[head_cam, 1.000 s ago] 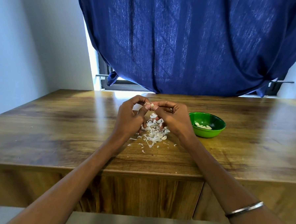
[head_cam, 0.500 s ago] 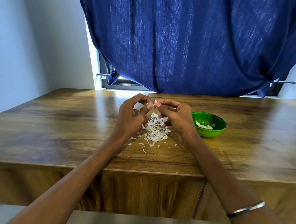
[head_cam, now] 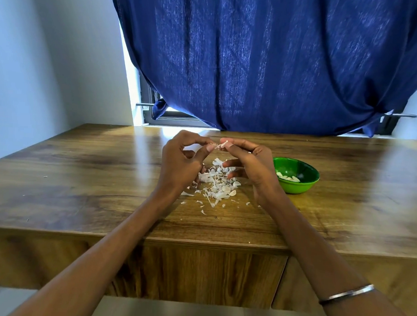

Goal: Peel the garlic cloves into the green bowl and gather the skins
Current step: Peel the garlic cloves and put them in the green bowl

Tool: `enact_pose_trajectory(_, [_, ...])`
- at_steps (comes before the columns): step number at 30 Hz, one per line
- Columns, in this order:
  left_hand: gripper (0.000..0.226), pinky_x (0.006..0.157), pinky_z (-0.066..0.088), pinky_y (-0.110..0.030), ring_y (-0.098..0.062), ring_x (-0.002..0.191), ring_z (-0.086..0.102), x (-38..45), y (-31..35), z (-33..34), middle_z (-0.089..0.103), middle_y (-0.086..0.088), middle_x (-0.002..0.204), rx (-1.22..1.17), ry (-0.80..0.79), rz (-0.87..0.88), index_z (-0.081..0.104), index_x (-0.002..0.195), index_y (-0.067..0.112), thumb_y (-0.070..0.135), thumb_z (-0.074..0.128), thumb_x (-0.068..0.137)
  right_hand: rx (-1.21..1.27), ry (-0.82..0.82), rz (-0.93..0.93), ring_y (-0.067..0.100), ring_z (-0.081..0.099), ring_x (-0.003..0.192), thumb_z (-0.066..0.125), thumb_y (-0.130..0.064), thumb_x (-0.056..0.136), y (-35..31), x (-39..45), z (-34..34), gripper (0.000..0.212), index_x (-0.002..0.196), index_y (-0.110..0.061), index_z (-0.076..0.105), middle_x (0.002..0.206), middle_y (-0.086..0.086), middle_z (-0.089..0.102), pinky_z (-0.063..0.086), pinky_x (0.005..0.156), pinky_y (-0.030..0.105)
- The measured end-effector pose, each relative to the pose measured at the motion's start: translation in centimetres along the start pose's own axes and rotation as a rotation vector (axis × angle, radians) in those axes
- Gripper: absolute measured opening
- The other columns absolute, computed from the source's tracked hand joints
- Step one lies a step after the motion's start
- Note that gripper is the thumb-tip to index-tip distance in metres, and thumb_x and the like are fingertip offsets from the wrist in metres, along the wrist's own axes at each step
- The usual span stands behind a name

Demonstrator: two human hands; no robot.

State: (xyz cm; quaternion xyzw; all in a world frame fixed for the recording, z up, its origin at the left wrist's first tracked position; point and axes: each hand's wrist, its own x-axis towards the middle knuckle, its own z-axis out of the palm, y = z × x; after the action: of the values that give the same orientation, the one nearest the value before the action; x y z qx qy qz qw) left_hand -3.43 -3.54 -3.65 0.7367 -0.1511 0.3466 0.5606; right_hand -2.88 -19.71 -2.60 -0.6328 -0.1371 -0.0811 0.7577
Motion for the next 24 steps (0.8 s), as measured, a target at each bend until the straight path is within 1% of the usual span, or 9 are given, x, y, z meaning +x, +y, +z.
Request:
enact_pose_trajectory(2, [0.005,0.044,0.046,-0.019,-0.013,0.053,0.064,-0.1,0.0,0.0,0.073,0.005,0.099,-0.017,-0.007,-0.011,0.076,0.096,0.011,0.013,0.077,0.092,-0.004,0.021,-0.002,0.012,0.069,0.062,0.071,-0.013,0.092,0.0,0.1,-0.1,0.023,0.114,-0.009,0.074,0.097,0.001,0.078,0.052,0.046,0.022])
enact_pose_trajectory(6, [0.005,0.038,0.046,-0.025,-0.017,0.046,0.062,-0.2,0.2,0.0,0.075,0.002,0.099,-0.028,-0.013,-0.053,0.075,0.098,0.010,0.013,0.073,0.095,-0.005,0.048,0.001,0.010,0.069,0.064,0.072,-0.015,0.092,0.0,0.1,-0.3,0.022,0.113,-0.011,0.074,0.097,0.000,0.078,0.052,0.047,0.021])
enact_pose_trajectory(9, [0.015,0.036,0.045,-0.026,-0.017,0.044,0.060,-0.3,0.4,-0.1,0.075,0.002,0.091,-0.031,-0.021,-0.056,0.075,0.098,0.008,0.019,0.066,0.100,-0.012,0.074,-0.002,0.006,0.068,0.064,0.073,-0.016,0.091,0.1,0.2,-0.4,0.021,0.111,-0.012,0.075,0.099,-0.001,0.078,0.052,0.048,0.021])
enact_pose_trajectory(12, [0.024,0.036,0.043,-0.026,-0.020,0.043,0.059,-0.4,0.5,-0.1,0.074,-0.005,0.086,-0.033,-0.050,-0.043,0.076,0.097,0.009,0.023,0.058,0.105,-0.043,0.087,-0.002,0.005,0.067,0.064,0.074,-0.018,0.090,0.2,0.3,-0.4,0.019,0.108,-0.014,0.075,0.099,0.000,0.076,0.052,0.049,0.023])
enact_pose_trajectory(15, [0.018,0.036,0.044,-0.026,-0.019,0.042,0.062,-0.5,0.7,0.0,0.078,0.004,0.091,-0.002,-0.047,-0.073,0.080,0.095,0.010,0.024,0.068,0.099,-0.053,0.085,-0.009,0.005,0.067,0.065,0.074,-0.019,0.090,0.2,0.4,-0.4,0.016,0.106,-0.016,0.075,0.097,-0.002,0.076,0.052,0.050,0.023])
enact_pose_trajectory(18, [0.011,0.037,0.046,-0.026,-0.022,0.042,0.065,-0.5,1.1,-0.1,0.079,0.009,0.085,0.016,-0.038,-0.129,0.083,0.090,0.014,0.024,0.079,0.090,-0.054,0.084,-0.011,0.005,0.067,0.065,0.075,-0.018,0.090,0.3,0.4,-0.4,0.015,0.105,-0.016,0.075,0.093,-0.004,0.076,0.052,0.050,0.022])
enact_pose_trajectory(21, [0.009,0.038,0.046,-0.026,-0.025,0.044,0.067,-0.6,1.1,-0.3,0.080,0.006,0.083,-0.009,-0.037,-0.150,0.083,0.089,0.014,0.022,0.085,0.084,-0.059,0.091,-0.013,0.005,0.067,0.066,0.075,-0.018,0.090,0.3,0.5,-0.4,0.017,0.106,-0.014,0.075,0.096,-0.001,0.077,0.052,0.050,0.023])
enact_pose_trajectory(24, [0.011,0.037,0.045,-0.025,-0.021,0.043,0.066,-0.6,0.9,-0.5,0.079,0.004,0.080,-0.011,-0.038,-0.144,0.081,0.084,0.015,0.021,0.089,0.079,-0.064,0.096,-0.009,0.005,0.067,0.065,0.075,-0.018,0.090,0.3,0.5,-0.4,0.017,0.106,-0.015,0.075,0.096,0.000,0.077,0.052,0.050,0.023])
